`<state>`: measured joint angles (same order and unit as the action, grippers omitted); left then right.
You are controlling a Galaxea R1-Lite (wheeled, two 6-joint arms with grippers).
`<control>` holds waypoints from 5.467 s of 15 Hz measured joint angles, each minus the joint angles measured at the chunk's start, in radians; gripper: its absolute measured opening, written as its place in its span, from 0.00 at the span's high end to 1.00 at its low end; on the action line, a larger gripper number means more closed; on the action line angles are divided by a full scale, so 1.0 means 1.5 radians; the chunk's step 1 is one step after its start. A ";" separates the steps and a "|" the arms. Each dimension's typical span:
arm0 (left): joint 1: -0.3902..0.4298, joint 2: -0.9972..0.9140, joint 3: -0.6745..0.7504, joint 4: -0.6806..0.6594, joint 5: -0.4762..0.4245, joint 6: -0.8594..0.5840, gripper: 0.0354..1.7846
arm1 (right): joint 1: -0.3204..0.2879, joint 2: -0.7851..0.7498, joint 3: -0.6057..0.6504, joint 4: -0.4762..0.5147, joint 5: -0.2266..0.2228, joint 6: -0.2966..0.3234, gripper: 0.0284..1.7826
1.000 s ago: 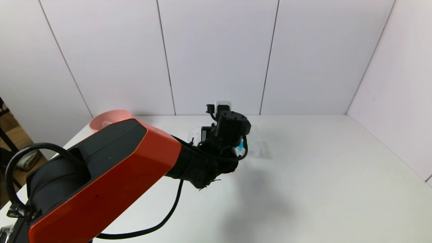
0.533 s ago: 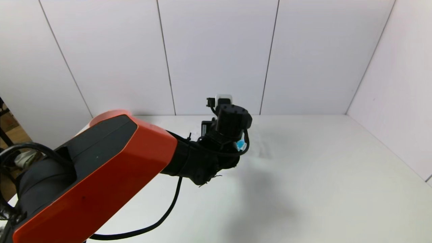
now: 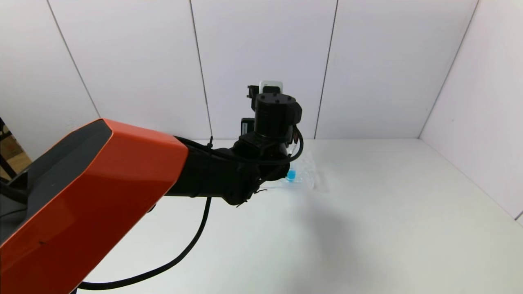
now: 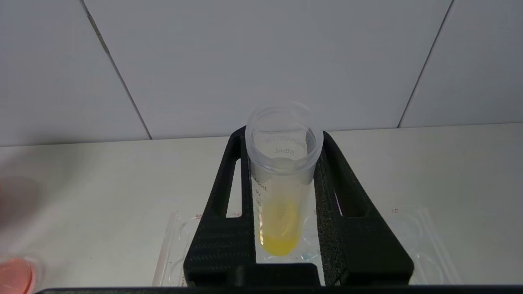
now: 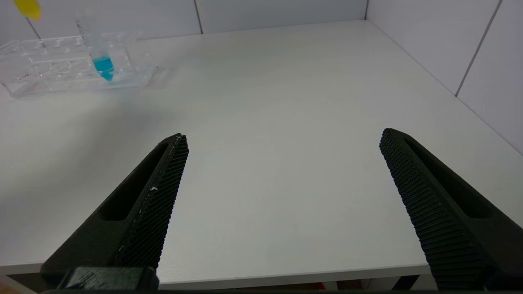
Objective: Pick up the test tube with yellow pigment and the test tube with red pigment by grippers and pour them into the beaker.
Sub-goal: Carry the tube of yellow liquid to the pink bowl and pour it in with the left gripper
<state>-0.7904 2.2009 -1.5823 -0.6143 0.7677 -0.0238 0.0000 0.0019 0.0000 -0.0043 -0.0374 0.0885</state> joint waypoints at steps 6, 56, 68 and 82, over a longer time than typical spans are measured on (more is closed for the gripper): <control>0.070 -0.105 0.119 -0.001 -0.207 -0.003 0.77 | 0.000 0.000 0.000 0.000 0.000 0.000 0.04; 0.580 -0.132 -0.292 1.055 -0.610 0.701 0.77 | 0.000 0.000 0.000 0.000 0.000 0.000 0.04; 0.554 -0.122 -0.295 1.049 -0.529 0.718 0.77 | 0.000 0.000 0.000 0.000 0.000 0.000 0.04; 0.509 -0.102 -0.295 1.048 -0.420 0.731 0.77 | 0.000 0.000 0.000 0.000 0.000 0.000 0.04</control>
<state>-0.0264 2.0479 -2.0247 0.9577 0.1370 1.0728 0.0000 0.0019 0.0000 -0.0038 -0.0379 0.0885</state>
